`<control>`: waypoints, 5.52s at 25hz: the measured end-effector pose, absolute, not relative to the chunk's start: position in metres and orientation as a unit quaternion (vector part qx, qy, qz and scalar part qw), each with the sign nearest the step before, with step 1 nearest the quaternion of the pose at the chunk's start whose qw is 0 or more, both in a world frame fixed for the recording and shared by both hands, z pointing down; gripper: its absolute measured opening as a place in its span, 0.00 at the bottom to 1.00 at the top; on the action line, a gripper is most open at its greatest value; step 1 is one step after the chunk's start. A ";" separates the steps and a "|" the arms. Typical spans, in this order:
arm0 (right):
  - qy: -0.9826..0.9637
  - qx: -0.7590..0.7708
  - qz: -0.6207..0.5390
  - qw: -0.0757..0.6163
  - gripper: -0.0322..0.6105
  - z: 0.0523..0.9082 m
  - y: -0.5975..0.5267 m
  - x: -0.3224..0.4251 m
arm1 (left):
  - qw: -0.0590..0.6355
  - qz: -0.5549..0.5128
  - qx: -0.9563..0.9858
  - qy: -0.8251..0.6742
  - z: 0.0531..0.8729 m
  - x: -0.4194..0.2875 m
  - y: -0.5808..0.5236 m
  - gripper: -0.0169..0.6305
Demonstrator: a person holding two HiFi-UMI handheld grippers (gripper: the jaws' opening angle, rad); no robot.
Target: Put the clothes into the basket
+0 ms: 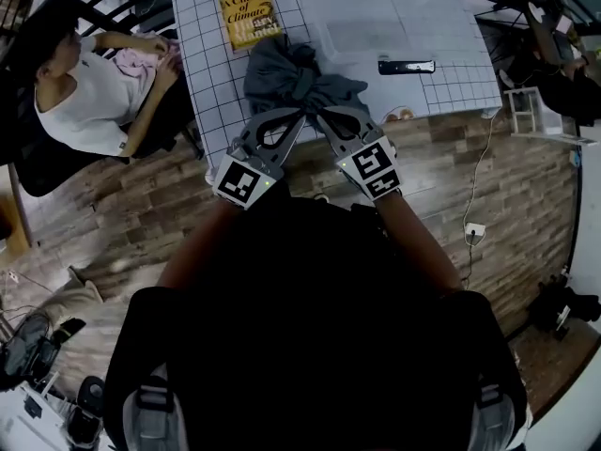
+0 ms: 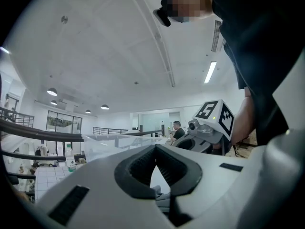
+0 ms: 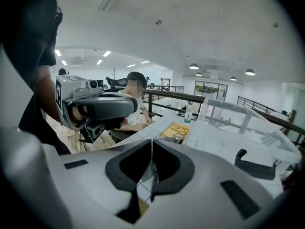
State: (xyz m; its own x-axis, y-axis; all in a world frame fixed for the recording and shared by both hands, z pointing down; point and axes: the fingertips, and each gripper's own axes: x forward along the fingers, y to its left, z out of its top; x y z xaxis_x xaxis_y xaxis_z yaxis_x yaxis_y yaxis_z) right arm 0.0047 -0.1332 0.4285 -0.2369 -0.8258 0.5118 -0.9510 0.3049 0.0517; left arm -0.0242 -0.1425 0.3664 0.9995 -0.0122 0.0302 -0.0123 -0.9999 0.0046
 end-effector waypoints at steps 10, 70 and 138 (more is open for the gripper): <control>-0.749 0.559 0.169 0.313 0.08 0.484 -0.176 0.009 | 0.019 0.040 0.999 0.012 0.419 -0.007 -0.190 0.03; -0.632 0.479 0.253 0.554 0.61 0.718 -0.245 0.053 | 0.049 0.128 0.988 0.064 0.541 0.039 -0.280 0.03; -0.731 0.348 0.169 0.563 0.53 0.398 -0.013 0.167 | -0.057 0.051 0.995 -0.062 0.300 0.131 -0.091 0.03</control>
State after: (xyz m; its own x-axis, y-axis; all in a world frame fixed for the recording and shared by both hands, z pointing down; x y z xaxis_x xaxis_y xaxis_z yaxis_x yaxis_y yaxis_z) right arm 0.1671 -0.0134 0.3978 -0.1252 -0.3181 0.9398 -0.6985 0.7009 0.1442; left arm 0.1306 -0.0913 0.3000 0.9871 -0.1297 0.0937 -0.1181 -0.9857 -0.1205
